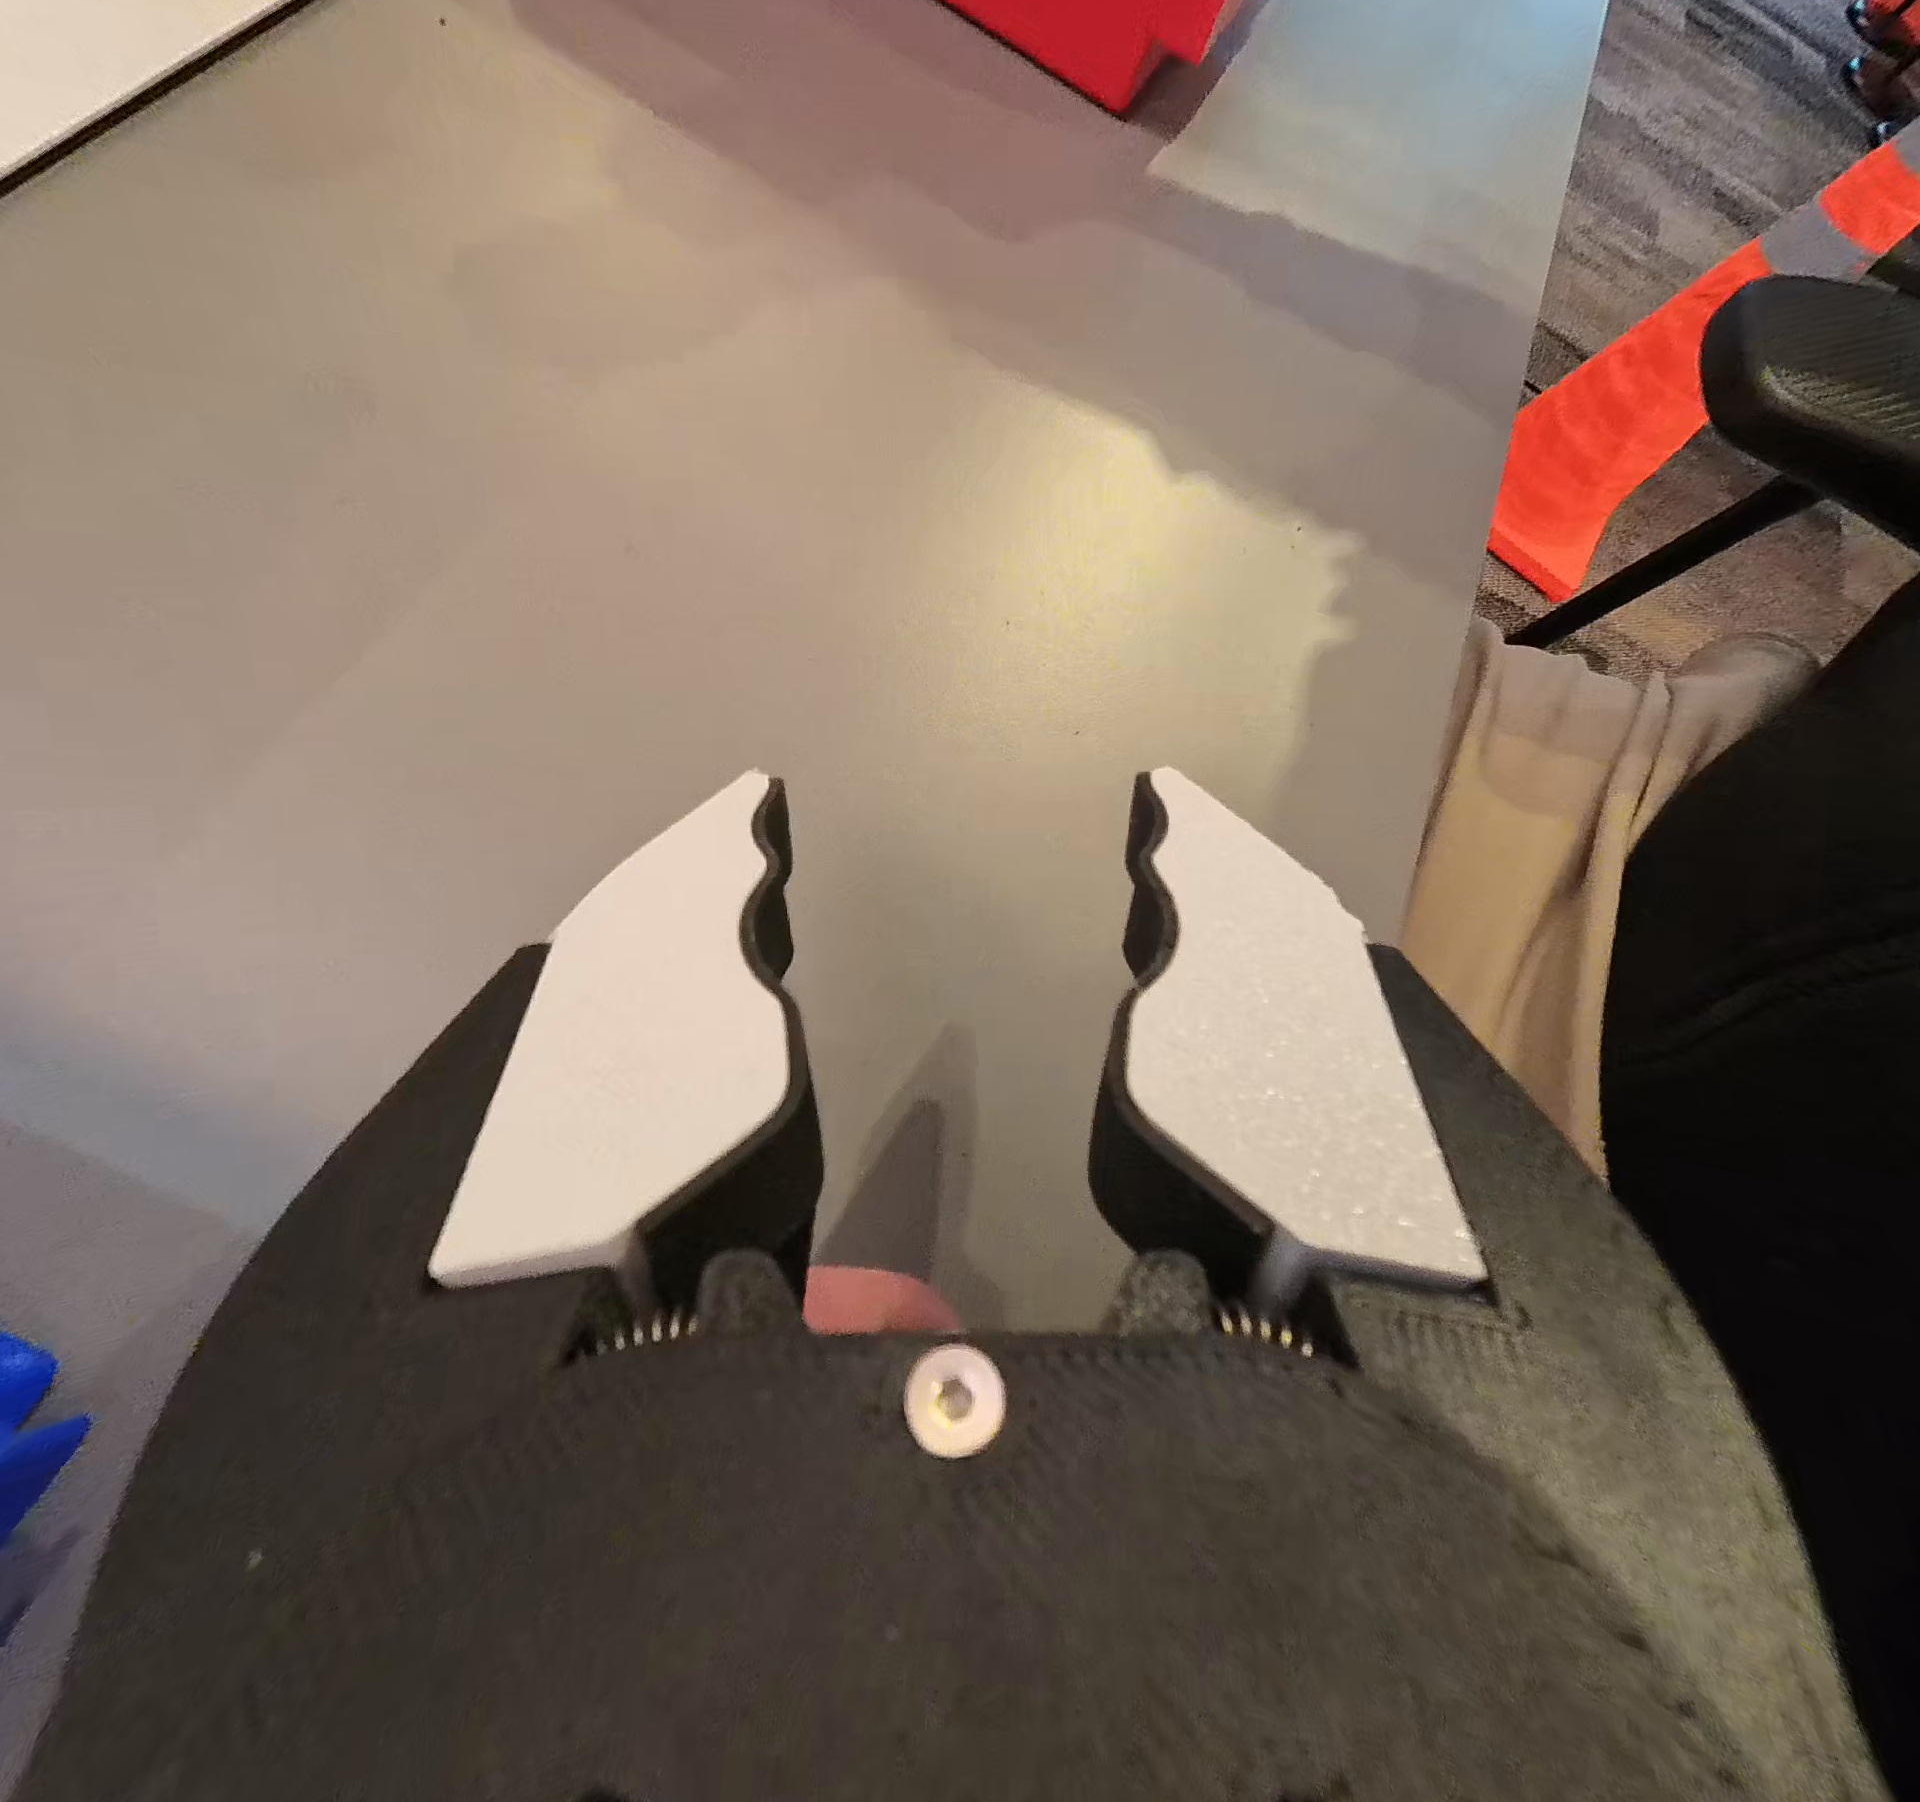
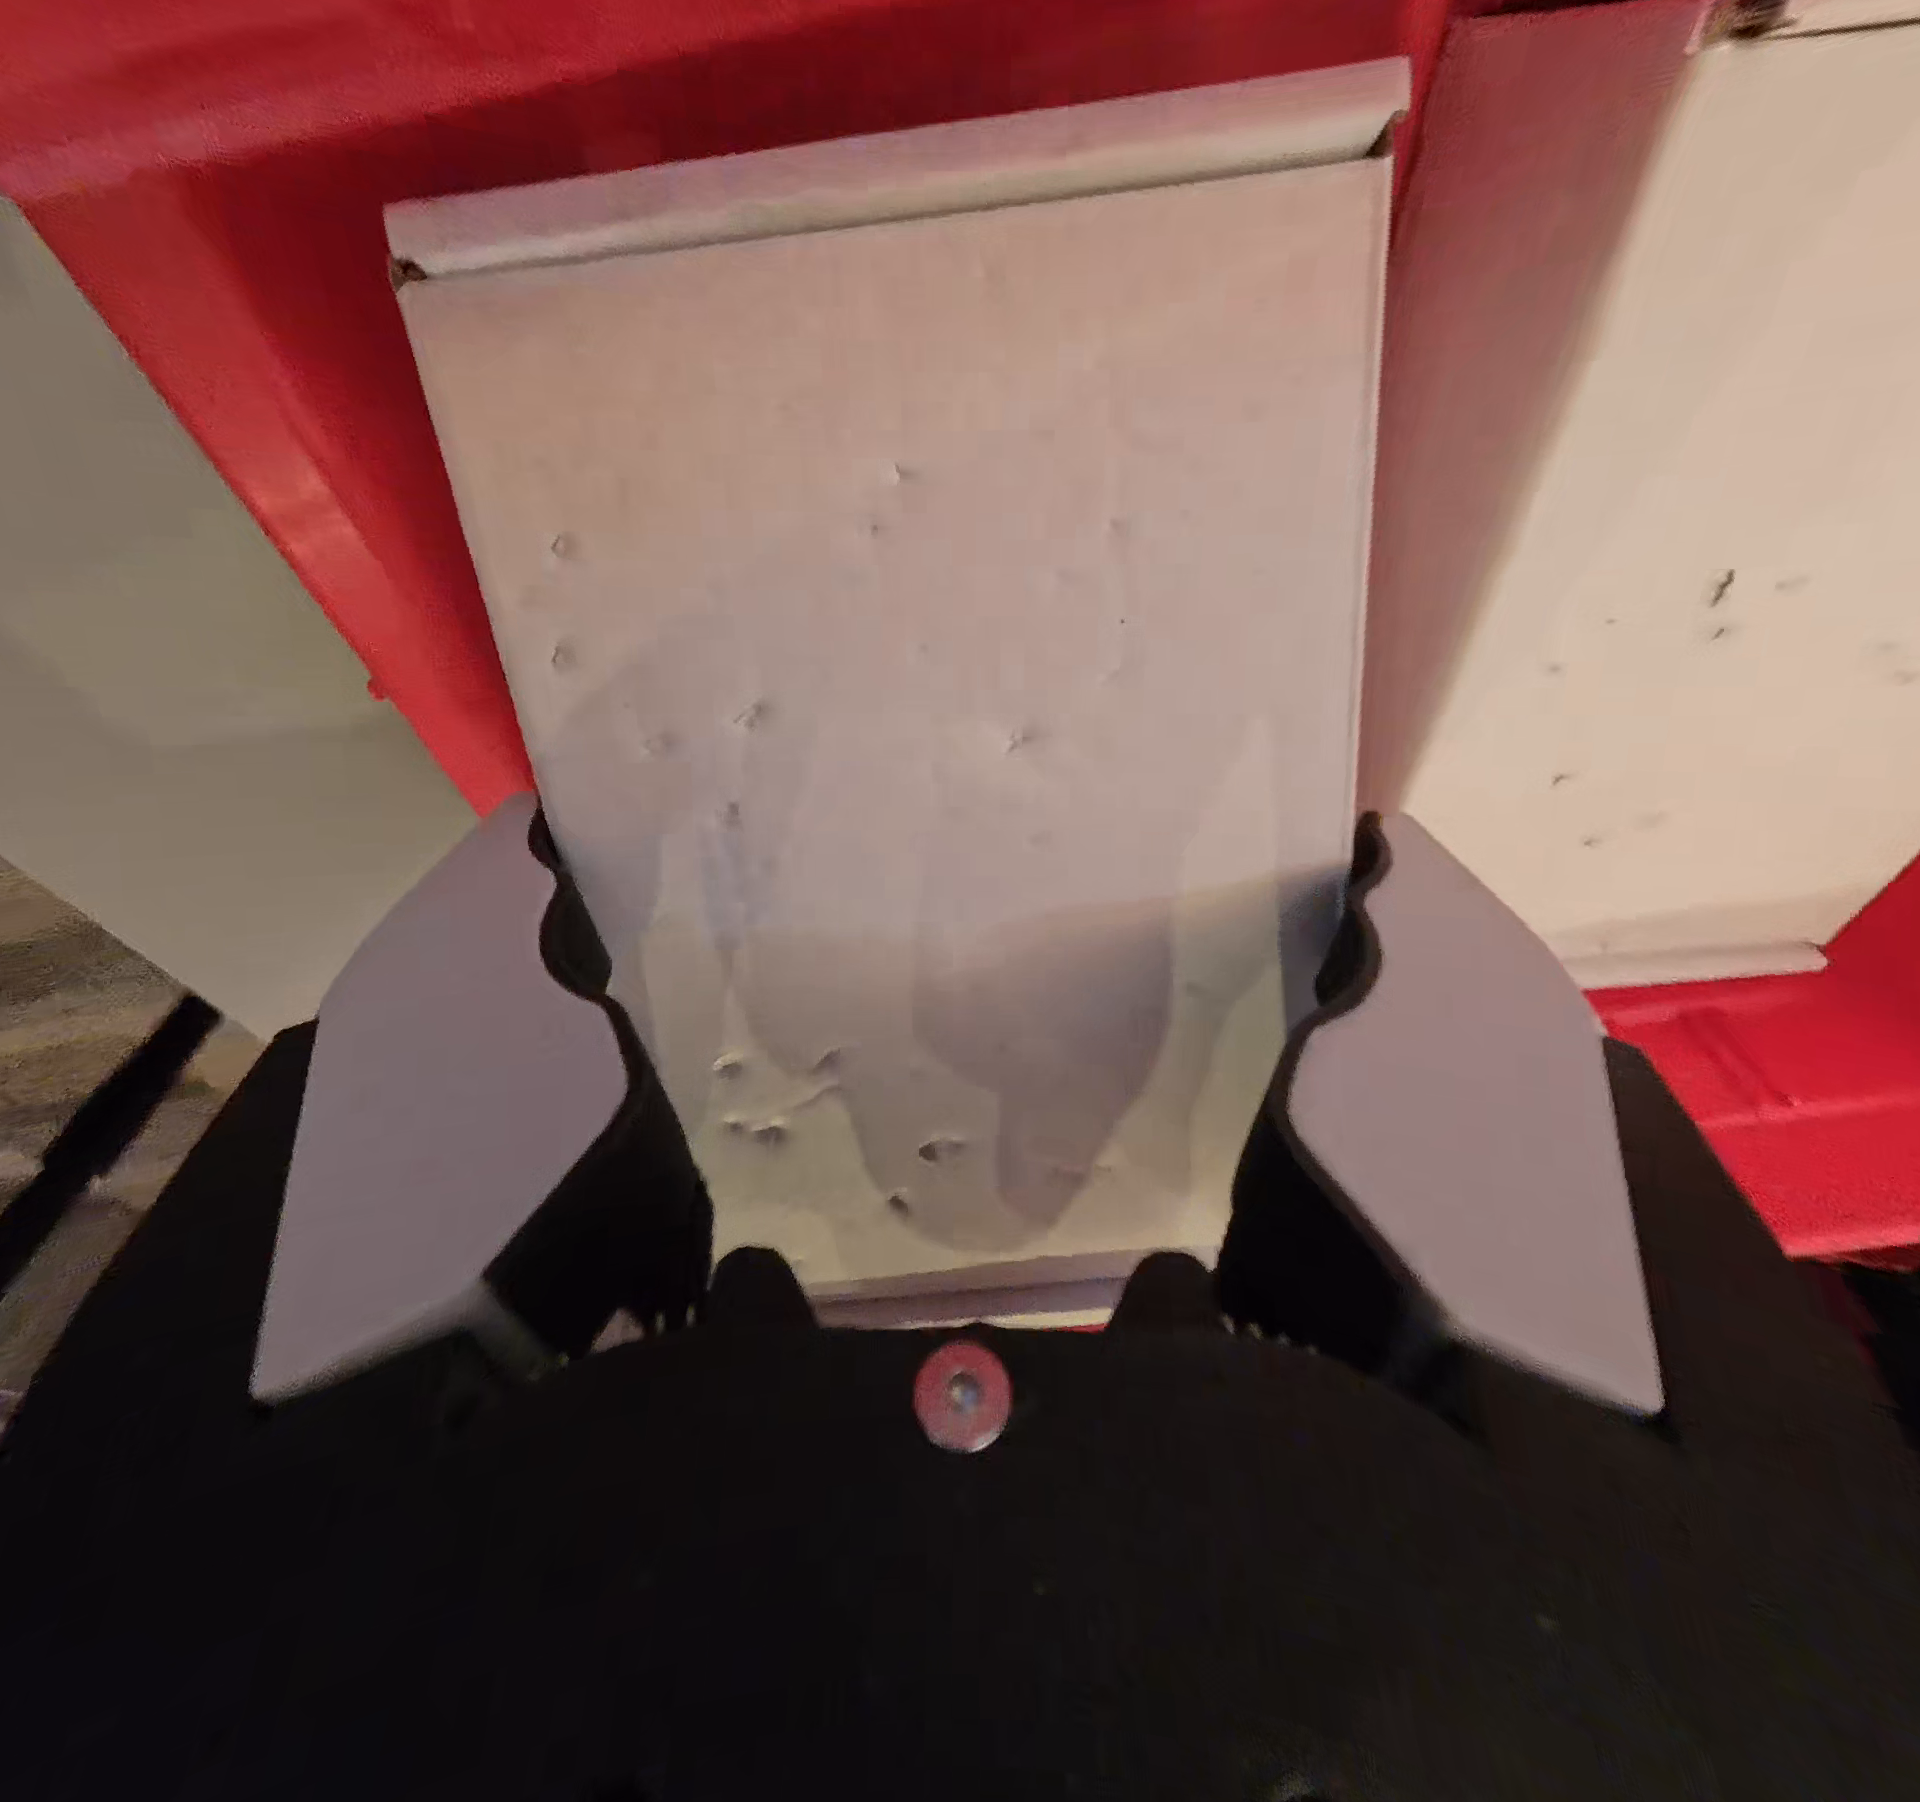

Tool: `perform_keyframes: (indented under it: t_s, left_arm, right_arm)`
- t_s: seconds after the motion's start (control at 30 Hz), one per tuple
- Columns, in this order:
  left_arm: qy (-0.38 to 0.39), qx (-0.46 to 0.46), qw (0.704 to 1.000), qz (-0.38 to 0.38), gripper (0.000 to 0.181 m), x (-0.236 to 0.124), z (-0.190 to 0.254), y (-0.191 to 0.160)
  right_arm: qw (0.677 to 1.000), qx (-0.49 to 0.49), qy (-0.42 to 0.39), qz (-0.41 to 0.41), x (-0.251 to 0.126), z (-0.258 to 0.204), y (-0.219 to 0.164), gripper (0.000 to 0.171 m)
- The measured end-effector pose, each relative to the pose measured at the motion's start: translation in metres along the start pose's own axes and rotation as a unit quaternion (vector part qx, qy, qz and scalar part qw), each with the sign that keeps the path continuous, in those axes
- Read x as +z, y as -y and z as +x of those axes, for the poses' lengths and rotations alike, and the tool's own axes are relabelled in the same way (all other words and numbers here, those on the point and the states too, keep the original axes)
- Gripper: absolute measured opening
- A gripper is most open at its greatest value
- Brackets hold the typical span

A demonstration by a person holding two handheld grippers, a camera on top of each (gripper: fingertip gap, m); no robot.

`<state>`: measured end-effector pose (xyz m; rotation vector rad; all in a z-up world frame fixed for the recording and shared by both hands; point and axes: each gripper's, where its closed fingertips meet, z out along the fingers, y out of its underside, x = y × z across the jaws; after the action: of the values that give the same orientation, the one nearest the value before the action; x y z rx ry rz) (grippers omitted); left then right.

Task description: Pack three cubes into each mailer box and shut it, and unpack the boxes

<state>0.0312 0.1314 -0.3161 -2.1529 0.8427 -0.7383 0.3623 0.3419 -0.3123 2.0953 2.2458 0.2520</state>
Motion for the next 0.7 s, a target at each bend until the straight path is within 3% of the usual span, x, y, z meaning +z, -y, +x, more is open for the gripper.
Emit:
perform_keyframes:
  t_s: [0.17, 0.37, 0.53, 0.57, 0.63, 0.7]
  left_arm:
    - [0.006, 0.026, 0.999, 0.022, 0.063, -0.009, 0.002, 0.013]
    - [0.073, 0.043, 0.992, 0.098, 0.065, -0.056, -0.019, 0.052]
    - [0.223, 0.027, 0.967, 0.123, 0.079, -0.125, -0.08, 0.062]
    - [0.266, 0.014, 0.955, 0.13, 0.084, -0.144, -0.097, 0.06]
    - [0.373, -0.017, 0.92, 0.115, 0.098, -0.189, -0.139, 0.045]
    - [0.455, -0.034, 0.885, 0.094, 0.103, -0.232, -0.174, 0.023]
  right_arm:
    - [1.0, 0.017, 0.003, 0.011, -0.009, -0.001, 0.0, 0.138]
    - [0.992, 0.099, -0.033, 0.076, -0.049, 0.004, -0.013, 0.139]
    - [0.955, 0.255, -0.069, 0.137, -0.073, 0.015, -0.052, 0.117]
    - [0.945, 0.286, -0.067, 0.142, -0.071, 0.014, -0.061, 0.116]
    - [0.923, 0.348, -0.084, 0.144, -0.067, 0.017, -0.084, 0.087]
    - [0.899, 0.392, -0.061, 0.187, -0.061, 0.011, -0.088, 0.077]
